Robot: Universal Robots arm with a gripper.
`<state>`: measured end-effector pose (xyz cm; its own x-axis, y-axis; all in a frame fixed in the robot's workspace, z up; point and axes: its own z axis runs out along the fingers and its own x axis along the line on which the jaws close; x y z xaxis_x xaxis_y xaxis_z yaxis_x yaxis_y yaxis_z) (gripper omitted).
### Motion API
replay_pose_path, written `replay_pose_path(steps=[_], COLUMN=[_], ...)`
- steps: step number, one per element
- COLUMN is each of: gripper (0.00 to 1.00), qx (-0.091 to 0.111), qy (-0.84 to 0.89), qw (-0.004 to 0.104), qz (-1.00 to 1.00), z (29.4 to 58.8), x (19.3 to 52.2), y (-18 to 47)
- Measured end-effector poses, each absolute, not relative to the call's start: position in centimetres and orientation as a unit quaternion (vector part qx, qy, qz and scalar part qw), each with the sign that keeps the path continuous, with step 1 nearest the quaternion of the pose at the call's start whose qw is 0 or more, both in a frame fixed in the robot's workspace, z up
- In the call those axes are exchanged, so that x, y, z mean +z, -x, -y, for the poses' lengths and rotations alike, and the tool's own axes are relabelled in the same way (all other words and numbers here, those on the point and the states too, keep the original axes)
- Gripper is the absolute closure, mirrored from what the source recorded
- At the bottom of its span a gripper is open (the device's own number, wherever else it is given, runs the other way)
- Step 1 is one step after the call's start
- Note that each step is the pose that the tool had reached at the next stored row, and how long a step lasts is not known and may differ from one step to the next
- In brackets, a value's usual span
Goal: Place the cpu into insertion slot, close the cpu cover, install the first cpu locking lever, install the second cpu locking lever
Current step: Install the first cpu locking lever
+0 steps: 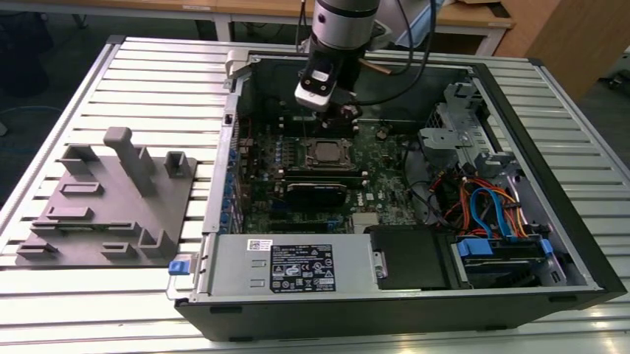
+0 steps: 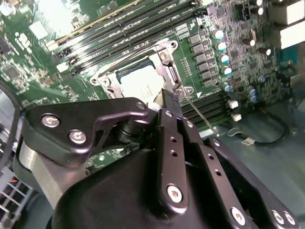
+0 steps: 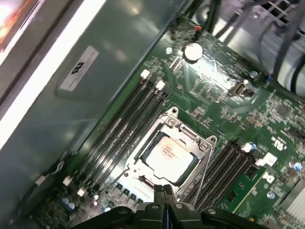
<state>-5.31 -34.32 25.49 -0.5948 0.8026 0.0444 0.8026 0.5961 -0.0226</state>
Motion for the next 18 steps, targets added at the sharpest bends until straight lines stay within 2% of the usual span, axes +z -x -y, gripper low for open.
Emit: replay_pose_path(steps=[12,18], gripper=[0.90,0.90], qx=[0.003,0.002], qy=[0.346,0.319], qw=[0.025,0.021], qz=[0.938,0.948], z=[34.32,34.32], x=[25.37,25.30], y=[5.31,5.31])
